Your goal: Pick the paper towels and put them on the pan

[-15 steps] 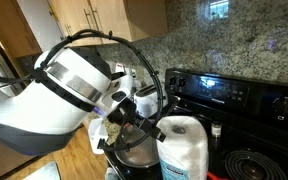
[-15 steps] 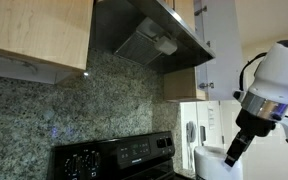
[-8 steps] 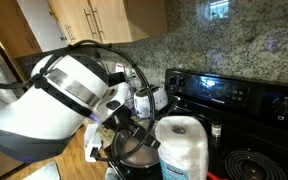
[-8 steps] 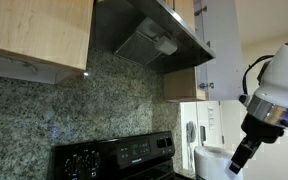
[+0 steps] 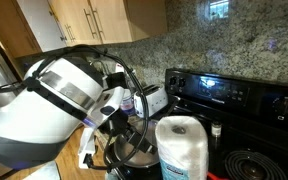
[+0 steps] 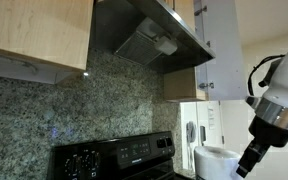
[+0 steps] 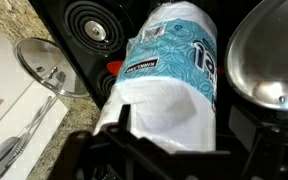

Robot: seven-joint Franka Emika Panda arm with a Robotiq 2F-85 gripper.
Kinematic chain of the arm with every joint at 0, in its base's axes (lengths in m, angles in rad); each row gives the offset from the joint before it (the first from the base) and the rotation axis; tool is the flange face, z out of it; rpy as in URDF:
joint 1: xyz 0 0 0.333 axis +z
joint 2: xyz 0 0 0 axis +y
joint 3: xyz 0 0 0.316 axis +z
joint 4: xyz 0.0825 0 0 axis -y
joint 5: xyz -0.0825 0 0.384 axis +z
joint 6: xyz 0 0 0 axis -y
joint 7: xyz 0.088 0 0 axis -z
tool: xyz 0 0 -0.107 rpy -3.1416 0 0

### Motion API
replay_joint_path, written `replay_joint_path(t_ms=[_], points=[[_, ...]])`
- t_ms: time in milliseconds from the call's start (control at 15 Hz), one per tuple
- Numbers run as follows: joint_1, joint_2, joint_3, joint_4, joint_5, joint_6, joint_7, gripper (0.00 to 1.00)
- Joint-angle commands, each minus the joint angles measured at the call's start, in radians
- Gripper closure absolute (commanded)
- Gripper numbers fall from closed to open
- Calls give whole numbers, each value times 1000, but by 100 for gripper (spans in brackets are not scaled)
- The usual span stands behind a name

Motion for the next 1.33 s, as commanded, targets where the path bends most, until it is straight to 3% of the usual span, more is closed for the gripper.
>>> replay_joint_path(t_ms=[0, 800, 1000, 1267], points=[[3, 22, 3, 60, -87, 1, 119, 0], [-9, 150, -9, 112, -105, -18, 175, 0], [-8, 171, -5, 141, -106, -68, 203, 0], [3, 202, 22, 203, -200, -154, 323, 0]])
